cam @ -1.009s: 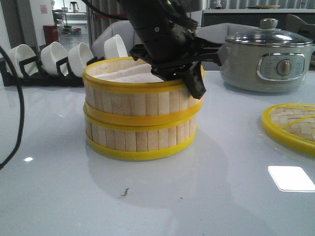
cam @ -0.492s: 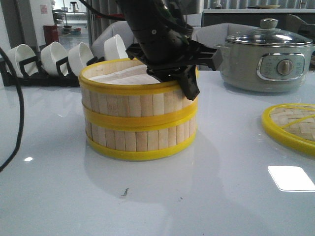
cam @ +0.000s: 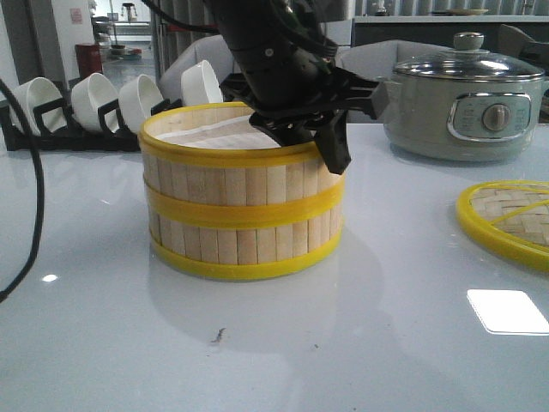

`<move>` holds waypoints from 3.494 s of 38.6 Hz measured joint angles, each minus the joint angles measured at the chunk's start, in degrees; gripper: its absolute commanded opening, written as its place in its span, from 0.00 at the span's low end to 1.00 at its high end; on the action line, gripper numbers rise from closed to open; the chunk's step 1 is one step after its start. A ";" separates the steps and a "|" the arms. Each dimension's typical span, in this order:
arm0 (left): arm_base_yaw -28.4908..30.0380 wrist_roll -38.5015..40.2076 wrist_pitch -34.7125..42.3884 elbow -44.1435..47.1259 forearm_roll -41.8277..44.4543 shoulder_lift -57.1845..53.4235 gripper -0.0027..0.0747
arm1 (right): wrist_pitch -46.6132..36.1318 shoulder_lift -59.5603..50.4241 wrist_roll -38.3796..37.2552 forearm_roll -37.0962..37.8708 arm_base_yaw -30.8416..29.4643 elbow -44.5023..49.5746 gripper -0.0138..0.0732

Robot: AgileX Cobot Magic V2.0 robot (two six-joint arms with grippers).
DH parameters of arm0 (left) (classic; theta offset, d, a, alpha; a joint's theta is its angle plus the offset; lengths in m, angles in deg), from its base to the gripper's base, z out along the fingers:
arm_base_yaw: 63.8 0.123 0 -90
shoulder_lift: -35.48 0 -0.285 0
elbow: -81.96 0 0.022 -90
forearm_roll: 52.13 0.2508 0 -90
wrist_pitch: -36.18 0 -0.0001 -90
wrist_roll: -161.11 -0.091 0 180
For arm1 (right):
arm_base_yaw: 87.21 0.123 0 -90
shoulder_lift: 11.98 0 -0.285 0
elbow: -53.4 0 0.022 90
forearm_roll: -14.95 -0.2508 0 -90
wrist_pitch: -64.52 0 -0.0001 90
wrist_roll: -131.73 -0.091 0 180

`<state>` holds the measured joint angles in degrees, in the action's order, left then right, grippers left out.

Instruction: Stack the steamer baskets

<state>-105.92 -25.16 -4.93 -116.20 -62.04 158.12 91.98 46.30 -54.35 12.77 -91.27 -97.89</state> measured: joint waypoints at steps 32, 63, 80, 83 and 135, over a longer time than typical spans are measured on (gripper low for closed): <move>2.27 0.00 -6.45 -21.22 0.09 -1.74 0.15 | 0.00 0.00 0.00 0.00 0.00 0.00 0.70; 28.23 0.71 1.17 7.92 0.09 -44.75 0.15 | -0.10 0.00 0.00 -3.03 0.00 0.00 0.70; 28.60 0.71 15.21 41.00 0.09 -72.49 0.15 | -0.43 0.00 0.00 -3.03 3.50 0.00 0.70; 28.60 0.71 17.80 46.81 0.09 -76.73 0.15 | -0.43 0.00 0.00 -3.03 3.50 0.00 0.70; 28.60 0.71 28.74 67.76 -0.46 -81.96 0.15 | -0.43 0.00 0.00 -3.03 3.50 0.00 0.70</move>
<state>-77.32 -24.45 23.81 -48.43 -62.50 76.16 91.54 46.30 -54.35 9.74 -87.78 -97.89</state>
